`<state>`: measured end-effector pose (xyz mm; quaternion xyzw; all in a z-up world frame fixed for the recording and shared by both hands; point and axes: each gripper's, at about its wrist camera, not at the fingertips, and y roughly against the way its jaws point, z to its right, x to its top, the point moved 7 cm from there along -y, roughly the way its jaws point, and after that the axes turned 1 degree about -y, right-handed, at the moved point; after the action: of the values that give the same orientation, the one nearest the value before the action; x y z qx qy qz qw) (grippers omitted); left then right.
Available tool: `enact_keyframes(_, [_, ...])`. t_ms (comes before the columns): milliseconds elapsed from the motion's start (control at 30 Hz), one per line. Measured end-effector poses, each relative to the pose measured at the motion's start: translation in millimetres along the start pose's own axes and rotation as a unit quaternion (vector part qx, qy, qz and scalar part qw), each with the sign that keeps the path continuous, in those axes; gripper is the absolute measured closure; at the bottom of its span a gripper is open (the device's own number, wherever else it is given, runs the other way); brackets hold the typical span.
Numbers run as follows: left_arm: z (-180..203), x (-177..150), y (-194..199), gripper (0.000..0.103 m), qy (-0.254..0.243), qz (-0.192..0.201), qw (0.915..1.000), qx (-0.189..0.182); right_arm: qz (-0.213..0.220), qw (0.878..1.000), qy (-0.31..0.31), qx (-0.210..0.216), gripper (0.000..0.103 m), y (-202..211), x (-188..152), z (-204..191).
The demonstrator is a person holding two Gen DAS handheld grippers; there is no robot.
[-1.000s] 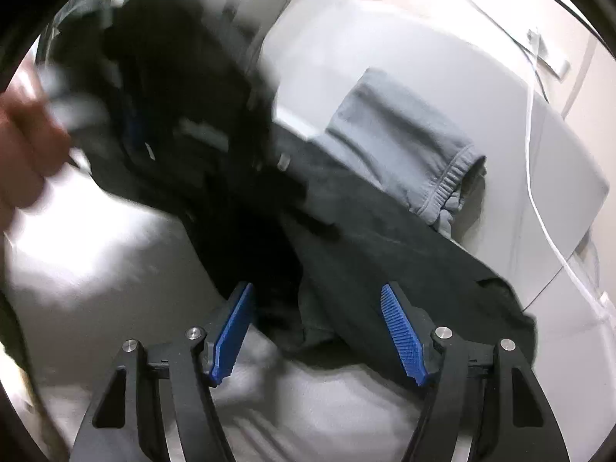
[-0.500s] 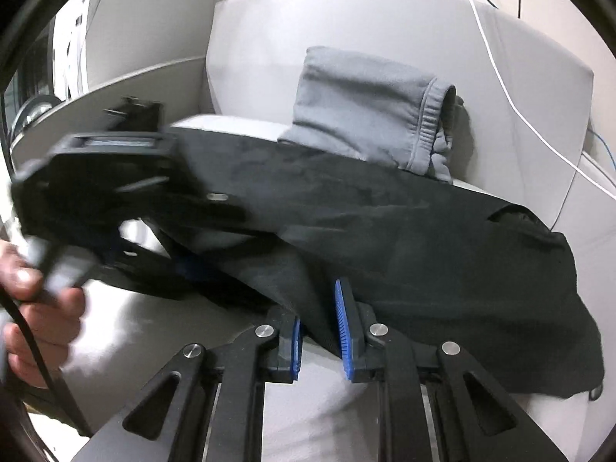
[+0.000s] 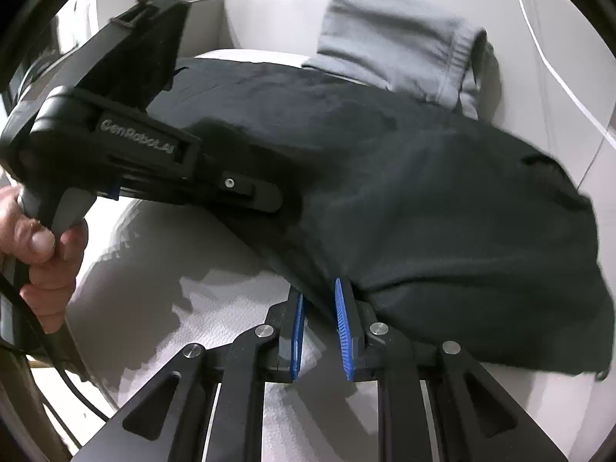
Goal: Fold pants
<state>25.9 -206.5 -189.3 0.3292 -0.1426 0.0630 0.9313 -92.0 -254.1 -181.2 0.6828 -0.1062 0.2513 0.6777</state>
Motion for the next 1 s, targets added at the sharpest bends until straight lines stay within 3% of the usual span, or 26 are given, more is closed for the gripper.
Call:
enact_keyframes(200, [10.1, 6.9, -4.9, 0.103, -0.066, 0.010, 0.9975, 0.025, 0.000, 1.000, 0.004, -0.005, 0.087, 0.5, 0.1, -0.8])
enact_keyframes(367, [5.6, 8.0, -4.6, 0.101, -0.024, -0.021, 0.9994, 0.014, 0.004, 1.000, -0.014, 0.006, 0.086, 0.2, -0.5, 3.5])
enact_keyframes(467, [10.1, -7.1, 19.1, 0.079, -0.005, -0.037, 0.9977, 0.056, 0.007, 0.998, -0.054, 0.037, 0.083, 13.4, -0.2, 8.5])
enact_keyframes(500, [12.5, -12.5, 29.8, 0.063, -0.008, -0.035, 0.9965, 0.075, 0.011, 0.997, -0.067, 0.047, 0.082, 20.1, -0.9, 10.2])
enact_keyframes(533, [14.5, -16.7, 40.2, 0.055, -0.007, -0.030, 0.9952, 0.093, 0.022, 0.994, -0.089, 0.066, 0.081, 31.7, -2.7, 13.1])
enact_keyframes(567, [18.3, -21.0, 49.7, 0.055, -0.007, -0.024, 0.9942, 0.104, 0.033, 0.990, -0.106, 0.083, 0.081, 40.4, -3.9, 15.1])
enact_keyframes(633, [30.8, -34.0, 59.9, 0.059, -0.008, -0.035, 0.9953, 0.089, 0.053, 0.983, -0.139, 0.106, 0.081, 53.2, -5.2, 18.9])
enact_keyframes(667, [45.1, -37.8, 60.5, 0.067, -0.022, -0.038, 0.9976, 0.053, 0.067, 0.976, -0.161, 0.129, 0.081, 59.5, -4.9, 20.5])
enact_keyframes(700, [59.9, -39.7, 58.8, 0.085, -0.053, -0.040, 0.9974, 0.028, 0.076, 0.972, -0.173, 0.139, 0.081, 61.6, -3.5, 21.4])
enact_keyframes(733, [72.4, -39.2, 53.0, 0.092, -0.095, -0.041, 0.9944, 0.020, 0.080, 0.970, -0.182, 0.141, 0.081, 58.5, -0.1, 22.6])
enact_keyframes(767, [79.7, -37.1, 47.1, 0.093, -0.126, -0.034, 0.9913, 0.017, 0.078, 0.970, -0.184, 0.135, 0.081, 53.7, 3.0, 22.6])
enact_keyframes(1000, [41.2, -25.4, 8.7, 0.100, -0.170, -0.036, 0.9791, 0.107, 0.029, 0.974, -0.200, 0.106, 0.082, 5.7, 2.0, 28.7])
